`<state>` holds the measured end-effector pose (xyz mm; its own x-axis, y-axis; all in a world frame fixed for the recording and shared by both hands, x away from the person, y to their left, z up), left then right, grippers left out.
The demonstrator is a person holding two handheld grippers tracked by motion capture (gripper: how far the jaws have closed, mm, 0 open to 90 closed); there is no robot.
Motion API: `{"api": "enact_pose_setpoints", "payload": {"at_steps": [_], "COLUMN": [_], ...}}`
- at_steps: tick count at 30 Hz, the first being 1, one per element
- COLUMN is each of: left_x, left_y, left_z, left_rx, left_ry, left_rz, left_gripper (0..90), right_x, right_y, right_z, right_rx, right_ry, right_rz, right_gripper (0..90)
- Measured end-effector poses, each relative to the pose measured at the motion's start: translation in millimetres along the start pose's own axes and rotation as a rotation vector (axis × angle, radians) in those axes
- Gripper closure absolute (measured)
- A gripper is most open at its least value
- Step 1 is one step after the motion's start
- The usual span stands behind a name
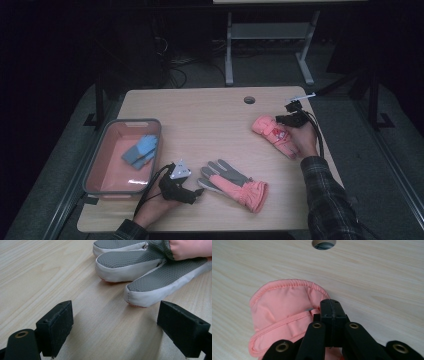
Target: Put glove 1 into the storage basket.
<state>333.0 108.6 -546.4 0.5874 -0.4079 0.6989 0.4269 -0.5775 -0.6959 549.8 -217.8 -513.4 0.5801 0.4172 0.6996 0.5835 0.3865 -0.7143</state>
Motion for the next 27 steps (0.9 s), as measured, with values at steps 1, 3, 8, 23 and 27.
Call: {"api": "enact_pose_setpoints", "payload": {"at_steps": [1, 3, 8, 23, 27], "left_x": [0.0, 0.0, -0.2, -0.3, -0.3], "left_y": [0.0, 0.0, -0.1, -0.5, -0.5], "left_z": [0.0, 0.0, -0.4, 0.2, 0.1], "left_rx": [0.000, 0.000, -0.002, 0.000, 0.000], "left_ry": [0.000, 0.000, 0.000, 0.006, 0.006], "left_rz": [0.000, 0.000, -0.001, 0.004, 0.003], "left_gripper": [12.6, 12.6, 12.6, 12.6, 12.6], "right_x": [-0.1, -0.3, -3.5, -17.7, -22.9], "right_y": [0.0, -0.5, -3.9, -29.6, -58.9], "right_z": [2.8, 11.3, 36.8, 104.9, 99.4], "right_rx": [0.006, 0.030, 0.084, 0.189, 0.164], "right_ry": [-0.011, -0.019, -0.060, -0.214, -0.201], "right_rz": [0.000, 0.000, -0.008, -0.002, -0.034], "right_gripper": [90.0, 90.0, 90.0, 89.9, 89.9]}}
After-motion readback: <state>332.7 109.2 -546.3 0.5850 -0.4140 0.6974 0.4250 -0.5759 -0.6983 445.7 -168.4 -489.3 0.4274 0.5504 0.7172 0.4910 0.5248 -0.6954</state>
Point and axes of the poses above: each handheld gripper's, and its own axes: y roughly forward along the jaws, x roughly out of its top, z roughly to its left, the point moved 10 cm from there along y, roughly forward along the jaws, and after that the axes turned 13 degrees about -y, right-handed, at the moved point
